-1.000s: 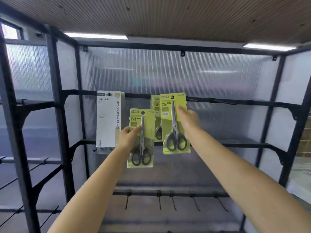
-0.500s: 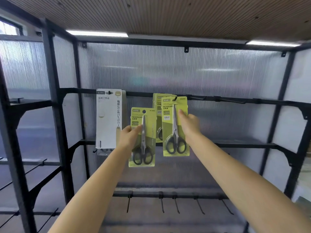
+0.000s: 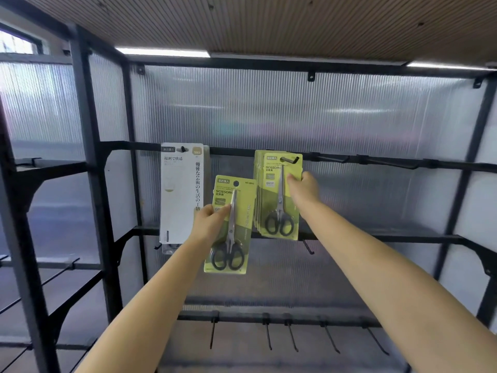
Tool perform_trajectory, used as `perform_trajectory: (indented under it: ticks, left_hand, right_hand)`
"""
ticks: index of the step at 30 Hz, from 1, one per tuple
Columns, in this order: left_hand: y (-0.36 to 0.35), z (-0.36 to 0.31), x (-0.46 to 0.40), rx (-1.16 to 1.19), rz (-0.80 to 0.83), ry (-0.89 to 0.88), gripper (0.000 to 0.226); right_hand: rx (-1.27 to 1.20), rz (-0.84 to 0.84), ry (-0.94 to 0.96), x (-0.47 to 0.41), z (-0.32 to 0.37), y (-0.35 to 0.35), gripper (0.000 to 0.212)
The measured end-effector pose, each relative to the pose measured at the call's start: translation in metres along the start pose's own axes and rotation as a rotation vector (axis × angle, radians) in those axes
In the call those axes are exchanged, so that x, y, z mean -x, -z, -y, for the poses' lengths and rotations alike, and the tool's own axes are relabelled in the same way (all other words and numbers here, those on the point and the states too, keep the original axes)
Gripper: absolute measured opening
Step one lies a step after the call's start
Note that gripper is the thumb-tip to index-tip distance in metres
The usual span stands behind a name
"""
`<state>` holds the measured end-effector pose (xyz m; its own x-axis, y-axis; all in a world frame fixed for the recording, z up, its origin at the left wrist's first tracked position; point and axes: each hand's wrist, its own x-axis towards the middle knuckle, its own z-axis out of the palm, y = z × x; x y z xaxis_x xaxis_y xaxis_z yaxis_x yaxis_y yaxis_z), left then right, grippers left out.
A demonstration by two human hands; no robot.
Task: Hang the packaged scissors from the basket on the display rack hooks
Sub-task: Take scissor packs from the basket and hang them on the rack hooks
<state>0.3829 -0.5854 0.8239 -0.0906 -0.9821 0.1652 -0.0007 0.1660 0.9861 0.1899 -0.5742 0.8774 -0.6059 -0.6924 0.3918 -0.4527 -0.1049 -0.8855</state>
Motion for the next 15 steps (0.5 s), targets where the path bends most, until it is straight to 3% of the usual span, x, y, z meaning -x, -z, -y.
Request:
perform_trajectory:
  ticks: [8, 15]
  left_hand:
    - [0.002, 0.006, -0.005, 0.002, 0.027, 0.001, 0.017]
    - [-0.013, 0.013, 0.003, -0.017, 0.057, -0.007, 0.012]
  right_hand:
    - [0.277, 0.010, 0.080, -0.013, -0.002, 0.001, 0.039]
    - [0.244, 0.001, 0.257, 0.006, -0.005, 0.019, 0.035]
